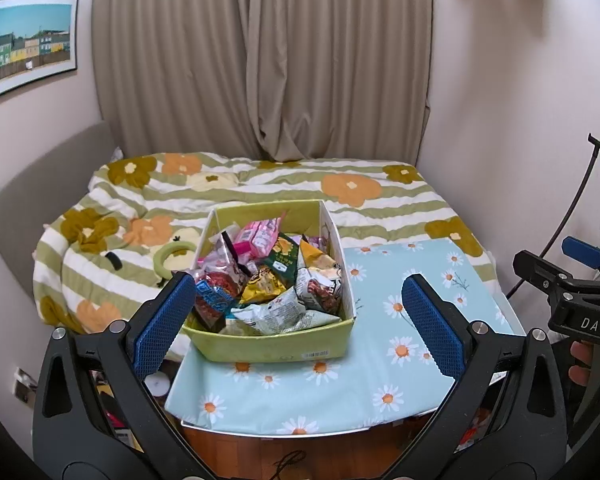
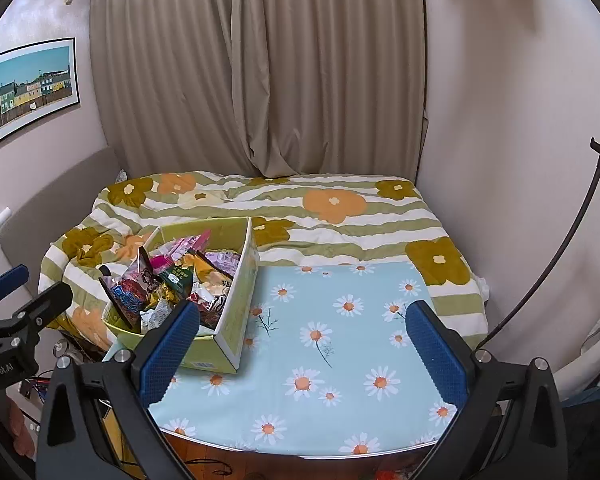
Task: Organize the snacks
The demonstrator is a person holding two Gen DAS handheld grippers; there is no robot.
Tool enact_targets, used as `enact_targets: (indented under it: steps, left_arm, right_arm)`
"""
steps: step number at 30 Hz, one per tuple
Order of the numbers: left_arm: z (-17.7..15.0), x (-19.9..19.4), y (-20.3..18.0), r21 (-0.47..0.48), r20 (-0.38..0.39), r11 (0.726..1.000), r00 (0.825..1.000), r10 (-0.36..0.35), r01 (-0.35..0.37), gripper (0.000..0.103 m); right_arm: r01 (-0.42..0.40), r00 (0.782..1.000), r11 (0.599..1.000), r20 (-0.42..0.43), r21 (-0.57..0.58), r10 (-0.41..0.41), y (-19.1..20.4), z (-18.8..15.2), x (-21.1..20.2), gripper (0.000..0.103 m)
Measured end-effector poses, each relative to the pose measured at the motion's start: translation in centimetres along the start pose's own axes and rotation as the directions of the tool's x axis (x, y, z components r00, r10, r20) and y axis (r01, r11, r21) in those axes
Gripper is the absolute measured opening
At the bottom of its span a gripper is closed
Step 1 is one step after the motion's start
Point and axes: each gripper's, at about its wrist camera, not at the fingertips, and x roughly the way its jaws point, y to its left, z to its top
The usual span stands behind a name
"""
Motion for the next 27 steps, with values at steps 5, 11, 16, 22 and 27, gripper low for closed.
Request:
enact_targets:
  steps: [5, 11, 16, 22, 27]
  left_arm:
    - [0.0, 0.24, -0.05, 0.0, -0.006, 1.0, 1.0, -0.005, 0.005, 0.102]
    - [0.0, 0.38, -0.15, 0.001, -0.008, 1.0, 1.0, -0.005, 0.005, 0.102]
    - [0.04, 0.4, -0.21, 0.001, -0.008, 1.0, 1.0, -0.003, 0.003, 0.102]
    - [-0.05, 0.68, -0.26, 0.003, -0.009, 1.0, 1.0, 0.0, 0.0, 0.102]
    - [-0.19, 0.66, 0.04, 0.0, -0.011, 1.0, 1.0, -0.011, 0.011, 0.102]
  right_arm:
    - [0.01, 1.0, 1.0, -0.011, -0.002, -0.01, -0.07, 0.17, 0.43, 0.103]
    - [0.017, 1.0, 1.0, -0.01, 0.003, -0.017, 0.03, 0.32, 0.38, 0.103]
    - [0.018, 1.0, 1.0, -0.01, 0.002, -0.018, 0.02, 0.33, 0.44, 0.103]
    - [0.018, 1.0, 1.0, -0.009, 0.002, -0.018, 0.07, 0.31, 0.44, 0.103]
    - [0.018, 1.0, 1.0, -0.01, 0.002, -0.018, 0.06, 0.34, 0.44, 0.103]
